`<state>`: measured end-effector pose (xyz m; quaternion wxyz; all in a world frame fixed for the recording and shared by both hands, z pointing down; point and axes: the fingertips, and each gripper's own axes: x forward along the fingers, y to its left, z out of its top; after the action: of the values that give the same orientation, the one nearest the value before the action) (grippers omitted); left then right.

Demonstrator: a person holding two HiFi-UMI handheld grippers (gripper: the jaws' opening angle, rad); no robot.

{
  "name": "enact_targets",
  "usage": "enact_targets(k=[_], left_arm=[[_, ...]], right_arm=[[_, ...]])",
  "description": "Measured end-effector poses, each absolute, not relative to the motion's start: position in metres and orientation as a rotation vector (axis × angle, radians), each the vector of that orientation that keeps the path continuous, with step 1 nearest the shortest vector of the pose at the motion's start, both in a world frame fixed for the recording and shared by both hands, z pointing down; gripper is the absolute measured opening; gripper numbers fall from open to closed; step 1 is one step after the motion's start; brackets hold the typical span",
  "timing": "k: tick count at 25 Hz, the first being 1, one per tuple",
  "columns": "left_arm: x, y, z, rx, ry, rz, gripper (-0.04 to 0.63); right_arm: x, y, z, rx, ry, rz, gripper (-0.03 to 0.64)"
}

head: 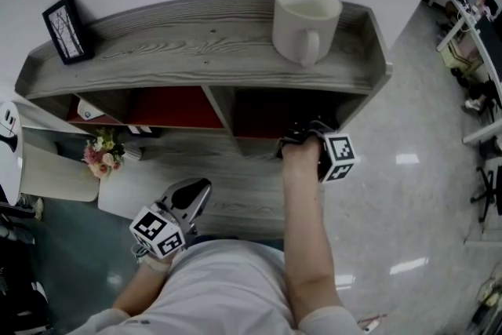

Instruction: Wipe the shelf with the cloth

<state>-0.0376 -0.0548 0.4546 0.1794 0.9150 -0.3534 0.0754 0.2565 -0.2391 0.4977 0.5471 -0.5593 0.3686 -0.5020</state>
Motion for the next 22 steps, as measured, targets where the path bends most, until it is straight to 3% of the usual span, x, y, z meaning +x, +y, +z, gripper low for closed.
enact_targets(k=[22], left_arm=[[-0.036,-0.026,0.459,2.618,-0.840,0.199,0.037]], right_arm=[[0.250,-0.142,0.515,-1.394,0.804,-1.217,0.107]])
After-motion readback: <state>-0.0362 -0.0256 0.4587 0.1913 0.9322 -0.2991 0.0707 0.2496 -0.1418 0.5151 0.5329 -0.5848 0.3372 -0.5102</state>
